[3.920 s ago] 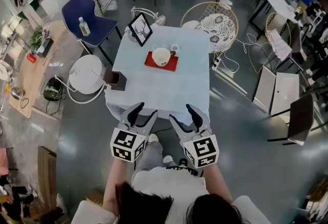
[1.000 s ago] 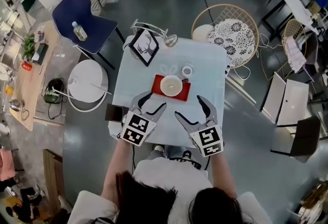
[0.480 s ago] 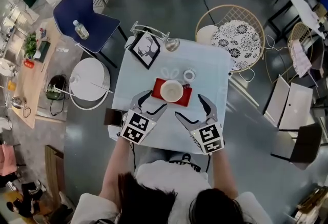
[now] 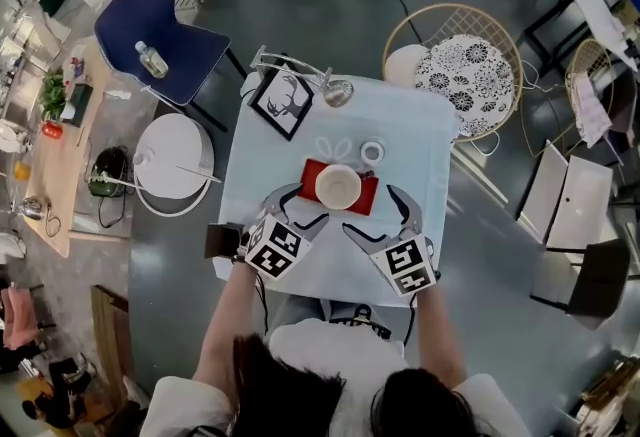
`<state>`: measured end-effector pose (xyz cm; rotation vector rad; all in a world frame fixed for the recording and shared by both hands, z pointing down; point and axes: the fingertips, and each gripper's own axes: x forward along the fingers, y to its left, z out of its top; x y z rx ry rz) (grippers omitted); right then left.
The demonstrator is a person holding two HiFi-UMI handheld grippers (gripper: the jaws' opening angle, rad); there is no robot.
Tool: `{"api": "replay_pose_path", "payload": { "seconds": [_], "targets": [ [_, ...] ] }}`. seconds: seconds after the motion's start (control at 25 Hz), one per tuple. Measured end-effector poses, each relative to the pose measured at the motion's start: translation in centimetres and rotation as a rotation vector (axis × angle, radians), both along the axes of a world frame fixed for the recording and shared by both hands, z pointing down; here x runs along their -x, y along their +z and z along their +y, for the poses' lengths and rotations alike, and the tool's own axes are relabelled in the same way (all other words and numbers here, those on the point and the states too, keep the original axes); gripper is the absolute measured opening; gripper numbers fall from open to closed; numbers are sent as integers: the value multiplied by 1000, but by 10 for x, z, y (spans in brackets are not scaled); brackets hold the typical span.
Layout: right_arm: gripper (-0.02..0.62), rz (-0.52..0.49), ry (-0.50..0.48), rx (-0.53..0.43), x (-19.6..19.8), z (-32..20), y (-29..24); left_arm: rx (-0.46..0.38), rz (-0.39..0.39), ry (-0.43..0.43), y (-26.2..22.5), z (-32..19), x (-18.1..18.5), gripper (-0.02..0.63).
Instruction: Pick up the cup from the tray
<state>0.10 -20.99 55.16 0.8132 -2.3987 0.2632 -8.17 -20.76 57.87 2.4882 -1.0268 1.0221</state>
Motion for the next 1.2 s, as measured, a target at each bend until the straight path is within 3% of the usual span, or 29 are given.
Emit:
{"api": "replay_pose_path", "payload": {
  "seconds": [0.32,0.56,0.8,1.04,1.2],
  "targets": [
    [525,146,-95,22,8,-25,43,70,-69,72,41,-9,5,299],
    [541,200,-151,55,12,-35,72,99,-102,106,61,-16,11,299],
    [563,318,-234,76,7,-38,111,139,-181,215,90,-6,8,299],
    [563,365,-300,74,11,-43,127,138,-156,234,98,-21,2,299],
    [557,406,-375,38,20,-41,131,127,-163,300,101,-22,-6,299]
  ]
}}
